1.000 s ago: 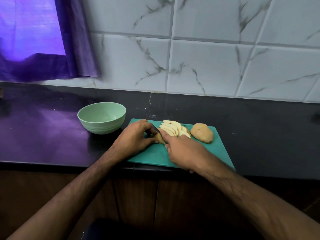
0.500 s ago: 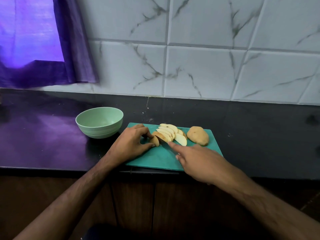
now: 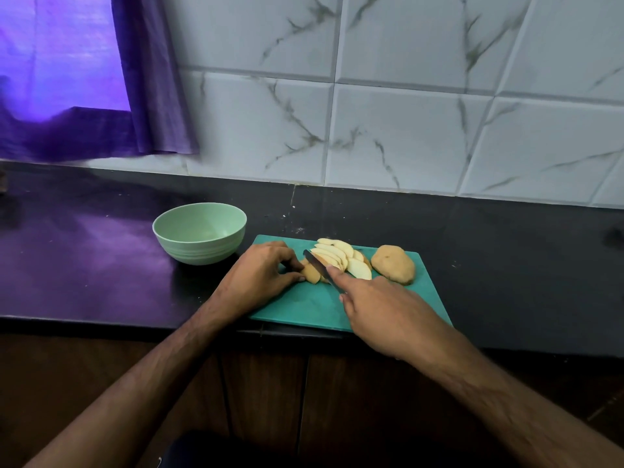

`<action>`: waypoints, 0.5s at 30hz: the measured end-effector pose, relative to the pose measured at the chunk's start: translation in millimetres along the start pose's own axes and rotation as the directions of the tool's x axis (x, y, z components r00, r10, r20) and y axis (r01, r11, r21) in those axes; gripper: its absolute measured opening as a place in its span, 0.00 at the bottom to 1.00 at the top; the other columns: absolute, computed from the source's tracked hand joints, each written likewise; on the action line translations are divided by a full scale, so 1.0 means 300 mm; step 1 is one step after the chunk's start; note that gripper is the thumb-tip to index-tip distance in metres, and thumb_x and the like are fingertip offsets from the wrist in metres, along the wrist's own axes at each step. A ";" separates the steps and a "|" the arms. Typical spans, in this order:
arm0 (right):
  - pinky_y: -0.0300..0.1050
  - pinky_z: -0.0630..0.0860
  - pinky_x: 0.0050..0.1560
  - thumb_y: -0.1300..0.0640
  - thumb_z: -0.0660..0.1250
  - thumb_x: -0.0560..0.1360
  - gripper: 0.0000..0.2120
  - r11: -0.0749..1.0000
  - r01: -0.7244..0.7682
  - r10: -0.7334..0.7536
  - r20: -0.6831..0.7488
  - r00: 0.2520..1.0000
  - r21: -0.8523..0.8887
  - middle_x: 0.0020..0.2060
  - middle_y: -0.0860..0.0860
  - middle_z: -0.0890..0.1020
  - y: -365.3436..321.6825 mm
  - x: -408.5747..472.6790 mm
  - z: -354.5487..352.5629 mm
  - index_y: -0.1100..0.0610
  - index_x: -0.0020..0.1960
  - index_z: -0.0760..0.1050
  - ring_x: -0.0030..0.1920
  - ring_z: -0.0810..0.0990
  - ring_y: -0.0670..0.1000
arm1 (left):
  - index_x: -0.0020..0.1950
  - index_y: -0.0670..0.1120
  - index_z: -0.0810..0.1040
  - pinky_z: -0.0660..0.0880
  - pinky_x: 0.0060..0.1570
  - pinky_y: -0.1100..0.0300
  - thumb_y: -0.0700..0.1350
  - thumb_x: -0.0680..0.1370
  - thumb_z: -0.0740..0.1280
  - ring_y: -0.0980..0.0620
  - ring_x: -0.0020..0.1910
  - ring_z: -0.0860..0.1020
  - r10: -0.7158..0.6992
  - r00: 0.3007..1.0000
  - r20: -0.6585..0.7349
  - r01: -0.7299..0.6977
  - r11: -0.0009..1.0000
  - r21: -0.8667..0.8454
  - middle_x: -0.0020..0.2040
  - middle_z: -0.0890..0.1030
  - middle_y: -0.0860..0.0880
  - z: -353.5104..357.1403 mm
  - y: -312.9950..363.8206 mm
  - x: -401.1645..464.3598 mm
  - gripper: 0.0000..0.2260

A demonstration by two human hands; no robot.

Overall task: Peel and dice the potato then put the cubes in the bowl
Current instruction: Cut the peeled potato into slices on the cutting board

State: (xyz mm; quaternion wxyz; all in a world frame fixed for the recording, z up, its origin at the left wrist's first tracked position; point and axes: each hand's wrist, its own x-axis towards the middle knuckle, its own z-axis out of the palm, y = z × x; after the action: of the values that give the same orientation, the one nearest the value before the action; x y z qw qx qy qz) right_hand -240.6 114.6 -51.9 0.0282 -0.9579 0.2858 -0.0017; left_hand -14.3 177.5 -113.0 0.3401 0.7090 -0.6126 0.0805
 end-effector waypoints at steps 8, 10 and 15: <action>0.44 0.74 0.37 0.48 0.49 0.87 0.25 0.996 0.017 -0.022 0.052 0.998 0.088 0.37 0.46 0.71 0.005 0.002 -0.014 0.37 0.82 0.48 0.32 0.70 0.44 | 0.42 0.52 0.83 0.77 0.44 0.59 0.49 0.73 0.78 0.60 0.42 0.78 0.026 1.000 0.006 -0.027 0.999 0.041 0.41 0.80 0.60 -0.005 0.003 -0.003 0.05; 0.43 0.75 0.37 0.48 0.49 0.87 0.25 0.997 0.018 -0.022 0.046 0.999 0.081 0.37 0.45 0.71 0.007 0.003 -0.011 0.37 0.82 0.48 0.32 0.71 0.44 | 0.43 0.52 0.83 0.77 0.44 0.60 0.49 0.73 0.78 0.60 0.43 0.78 0.031 1.000 0.007 -0.031 0.999 0.045 0.42 0.80 0.60 -0.009 0.009 -0.005 0.06; 0.42 0.66 0.32 0.48 0.49 0.87 0.25 0.999 0.023 -0.024 0.007 1.000 0.036 0.36 0.45 0.70 0.005 0.005 0.006 0.38 0.82 0.47 0.34 0.69 0.44 | 0.46 0.53 0.84 0.78 0.47 0.63 0.50 0.73 0.78 0.61 0.46 0.81 -0.012 1.000 0.017 0.012 0.999 0.030 0.44 0.84 0.60 -0.009 0.007 -0.002 0.06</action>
State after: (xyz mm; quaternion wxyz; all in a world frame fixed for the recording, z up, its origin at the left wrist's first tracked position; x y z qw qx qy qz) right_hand -240.1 112.6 -53.9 0.0465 -0.9605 0.2744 -0.0038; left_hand -15.7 179.5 -110.4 0.3246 0.7183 -0.6099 0.0816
